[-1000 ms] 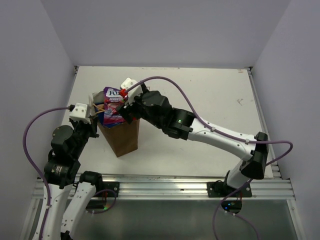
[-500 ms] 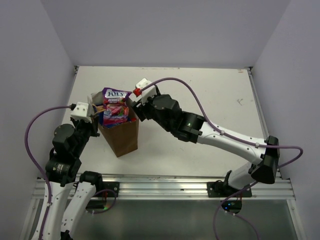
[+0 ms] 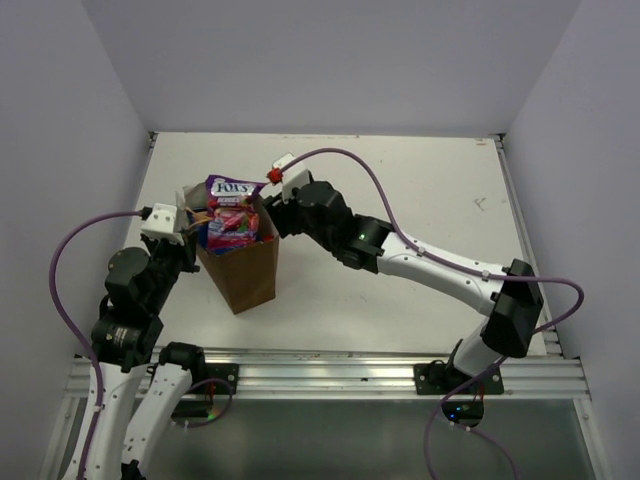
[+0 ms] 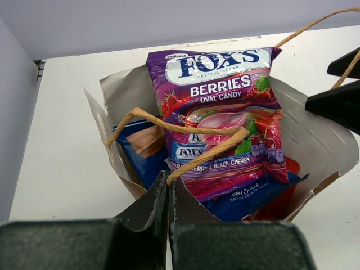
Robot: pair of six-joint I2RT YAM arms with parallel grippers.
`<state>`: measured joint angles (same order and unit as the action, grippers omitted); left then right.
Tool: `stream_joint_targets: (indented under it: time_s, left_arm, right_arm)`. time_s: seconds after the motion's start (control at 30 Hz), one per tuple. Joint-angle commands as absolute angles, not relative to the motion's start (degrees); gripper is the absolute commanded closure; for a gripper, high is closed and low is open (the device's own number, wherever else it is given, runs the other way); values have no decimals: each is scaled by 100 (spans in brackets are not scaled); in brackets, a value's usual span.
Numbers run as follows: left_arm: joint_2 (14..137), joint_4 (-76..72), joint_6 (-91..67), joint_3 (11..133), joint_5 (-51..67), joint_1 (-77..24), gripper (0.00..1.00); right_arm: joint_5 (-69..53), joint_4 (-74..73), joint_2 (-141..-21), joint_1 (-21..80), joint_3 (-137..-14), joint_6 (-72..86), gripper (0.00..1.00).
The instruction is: Place the snacks into the paper bag
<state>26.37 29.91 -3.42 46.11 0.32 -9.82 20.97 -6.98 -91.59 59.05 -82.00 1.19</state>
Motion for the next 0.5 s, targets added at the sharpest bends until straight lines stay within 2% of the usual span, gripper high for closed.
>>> stream_joint_targets:
  time_s: [0.0, 0.17, 0.27, 0.33, 0.37, 0.43, 0.47]
  left_arm:
    - [2725, 2628, -378, 4562, 44, -1011, 100]
    - [2795, 2566, -387, 4518, 70, -1011, 100]
    - [2848, 2523, -413, 4474, 79, -1020, 100]
    - [2944, 2488, -439, 4447, 140, -1011, 100]
    - [2979, 2479, -448, 4421, 175, -1011, 100]
    - [3058, 2391, -475, 4377, 376, -1011, 100]
    - [3059, 2347, -483, 4360, 465, -1019, 100]
  right_arm:
    - [1750, -509, -9369, 5818, -8393, 386, 38]
    - [1398, -519, -9588, 5801, -8464, 527, 41]
    - [1161, -597, -9720, 5801, -8595, 580, 49]
    - [1029, -650, -9791, 5801, -8648, 580, 58]
    - [985, -659, -9800, 5801, -8666, 580, 68]
    - [967, -650, -9774, 5801, -8649, 571, 94]
    - [984, -589, -9756, 5801, -8579, 571, 100]
